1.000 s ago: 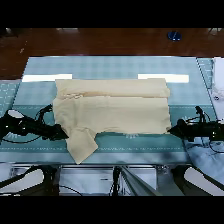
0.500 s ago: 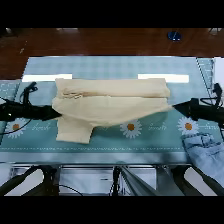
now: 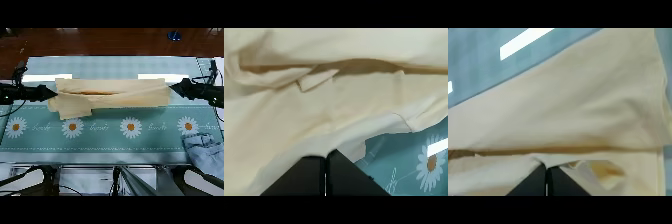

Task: Fold the shirts.

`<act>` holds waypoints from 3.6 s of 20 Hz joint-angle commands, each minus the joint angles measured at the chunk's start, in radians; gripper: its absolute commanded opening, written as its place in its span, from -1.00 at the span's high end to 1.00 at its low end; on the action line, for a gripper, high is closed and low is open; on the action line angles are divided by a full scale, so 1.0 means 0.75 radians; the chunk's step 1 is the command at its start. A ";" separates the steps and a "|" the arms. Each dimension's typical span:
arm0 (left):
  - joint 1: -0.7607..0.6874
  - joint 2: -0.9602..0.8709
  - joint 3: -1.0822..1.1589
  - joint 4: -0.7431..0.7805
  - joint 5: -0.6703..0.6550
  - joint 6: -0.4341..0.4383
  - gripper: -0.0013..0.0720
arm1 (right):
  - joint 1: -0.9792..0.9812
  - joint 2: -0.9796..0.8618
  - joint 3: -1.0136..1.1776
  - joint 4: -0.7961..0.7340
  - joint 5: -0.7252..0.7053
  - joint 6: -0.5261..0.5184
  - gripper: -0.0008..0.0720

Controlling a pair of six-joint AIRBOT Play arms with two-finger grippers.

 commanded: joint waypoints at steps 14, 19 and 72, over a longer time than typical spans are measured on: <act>-0.134 -0.744 0.754 -0.087 -0.041 -0.081 0.86 | 0.069 -0.451 0.346 -0.009 -0.236 0.033 0.36; 0.048 -0.700 0.777 -0.088 -0.116 -0.084 0.02 | -0.011 -0.402 0.393 -0.115 -0.181 0.023 -0.11; -1.457 -0.810 0.792 -0.147 0.567 -0.907 0.89 | -0.068 0.149 0.689 -0.455 0.802 0.275 0.92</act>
